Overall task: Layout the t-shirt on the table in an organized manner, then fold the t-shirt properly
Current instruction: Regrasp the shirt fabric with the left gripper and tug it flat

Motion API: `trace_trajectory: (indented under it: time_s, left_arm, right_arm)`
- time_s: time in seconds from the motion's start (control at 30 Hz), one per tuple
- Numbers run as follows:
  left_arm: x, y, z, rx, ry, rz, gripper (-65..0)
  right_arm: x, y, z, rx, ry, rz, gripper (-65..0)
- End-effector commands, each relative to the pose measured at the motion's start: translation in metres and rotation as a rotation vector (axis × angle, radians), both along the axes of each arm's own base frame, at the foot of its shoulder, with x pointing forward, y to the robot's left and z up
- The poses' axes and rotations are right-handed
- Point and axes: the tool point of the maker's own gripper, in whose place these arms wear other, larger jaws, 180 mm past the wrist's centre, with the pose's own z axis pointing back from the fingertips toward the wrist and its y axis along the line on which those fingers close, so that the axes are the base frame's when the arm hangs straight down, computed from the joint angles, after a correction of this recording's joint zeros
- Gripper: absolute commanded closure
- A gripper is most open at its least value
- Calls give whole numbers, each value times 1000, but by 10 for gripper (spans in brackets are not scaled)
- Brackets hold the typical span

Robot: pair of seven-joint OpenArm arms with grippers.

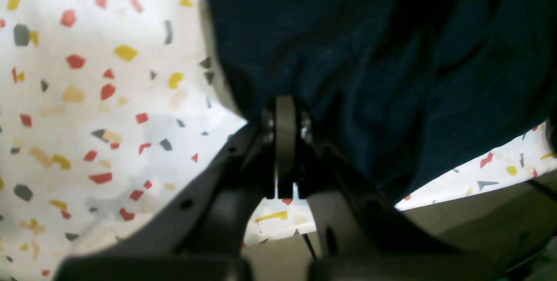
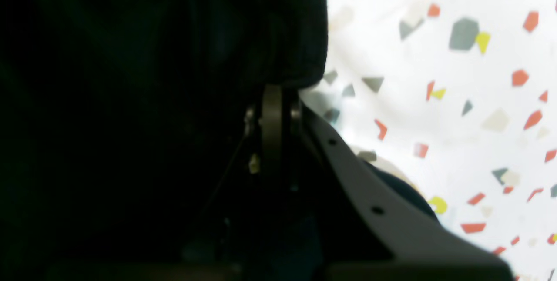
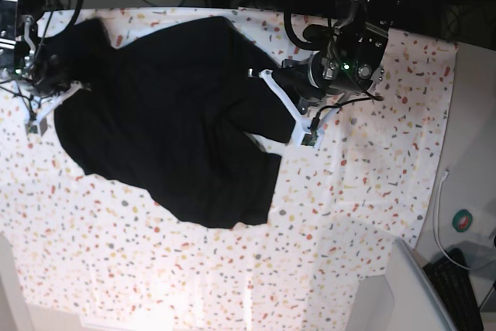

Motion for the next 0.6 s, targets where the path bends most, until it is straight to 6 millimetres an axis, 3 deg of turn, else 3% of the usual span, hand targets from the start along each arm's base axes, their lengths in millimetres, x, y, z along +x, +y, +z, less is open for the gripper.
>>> trace_trajectory:
  time_s: [0.0, 0.03, 0.13, 0.2, 0.27, 0.37, 0.57]
  left_arm:
    - [-1, -17, 7, -31, -5, -44, 0]
    - [-8, -25, 6, -32, 26, -74, 0]
    - [-19, -50, 9, -29, 73, -183, -252]
    - [-24, -65, 11, -41, 72, -230, -362]
    - [-30, -75, 10, -38, 72, -268, -362]
    - [-30, -87, 12, -47, 67, -300, -288]
    - [-38, -87, -4, -24, 119, -312, -250]
  right_arm:
    - [10, -6, 10, -17, -35, 3, 0]
    - [11, -6, 10, -17, -38, 3, 0]
    - [16, -5, 12, -16, -47, 4, 0]
    - [17, -5, 13, -16, -49, 4, 0]
    - [18, -5, 13, -16, -49, 3, 0]
    - [18, -5, 13, -16, -49, 3, 0]
    - [18, -5, 13, -16, -49, 3, 0]
